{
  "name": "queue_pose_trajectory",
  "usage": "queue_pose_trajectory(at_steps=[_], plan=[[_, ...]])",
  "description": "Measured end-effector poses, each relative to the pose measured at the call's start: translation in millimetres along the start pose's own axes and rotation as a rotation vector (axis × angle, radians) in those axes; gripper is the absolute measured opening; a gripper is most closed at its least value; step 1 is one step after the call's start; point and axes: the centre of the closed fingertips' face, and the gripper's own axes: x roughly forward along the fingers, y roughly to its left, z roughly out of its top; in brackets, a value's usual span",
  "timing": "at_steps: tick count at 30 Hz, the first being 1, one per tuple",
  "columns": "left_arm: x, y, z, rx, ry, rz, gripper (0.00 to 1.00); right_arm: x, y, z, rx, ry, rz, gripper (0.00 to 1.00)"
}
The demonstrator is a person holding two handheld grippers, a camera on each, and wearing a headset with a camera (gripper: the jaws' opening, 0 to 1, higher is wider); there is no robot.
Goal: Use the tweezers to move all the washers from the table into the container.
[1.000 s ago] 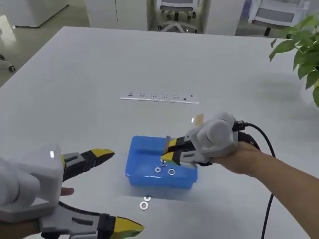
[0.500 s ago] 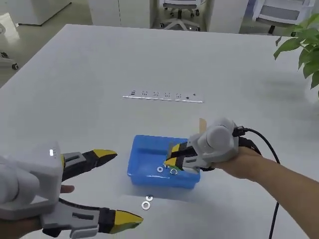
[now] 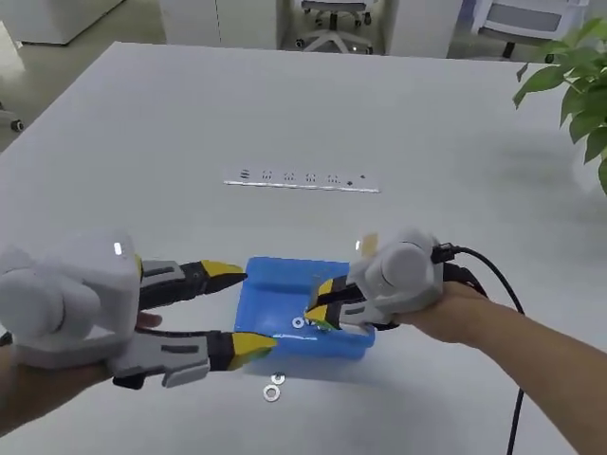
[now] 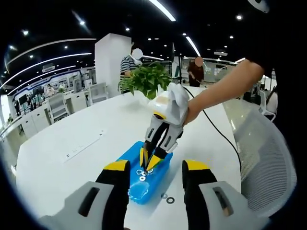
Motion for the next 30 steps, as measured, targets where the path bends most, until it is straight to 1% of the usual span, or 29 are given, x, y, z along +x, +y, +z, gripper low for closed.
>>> queue_pose_trajectory(at_steps=[2,7,11,14,18,20,26,30], plan=[[5.9,1.8,2.1,0.009,0.003,-0.021,0.42,0.8,0.3,-1.2,0.0,0.003,0.002,0.1],[22.2,9.3,5.0,0.03,0.011,-0.051,0.31,0.9,0.4,-1.4,-0.005,0.001,0.006,0.1],[34.6,13.5,4.9,0.047,0.017,-0.064,0.27,0.6,0.5,-1.6,-0.007,0.001,0.008,0.1],[43.6,16.4,0.8,0.079,0.038,-0.077,0.25,0.3,0.4,-1.9,-0.011,0.001,0.009,0.1],[55.3,18.3,-3.1,0.089,0.055,-0.099,0.23,-0.1,0.7,-2.2,-0.017,0.002,0.011,0.1],[60.5,19.3,-5.9,0.097,0.07,-0.107,0.21,-0.5,0.8,-2.6,-0.021,0.003,0.012,0.1],[73.1,21.7,-13.0,0.13,0.103,-0.13,0.17,-0.7,1.1,-3.2,-0.028,0.002,0.017,0.1],[77.2,24.8,-13.7,0.132,0.108,-0.141,0.16,-0.2,1.2,-3.1,-0.037,0.0,0.021,0.1]])
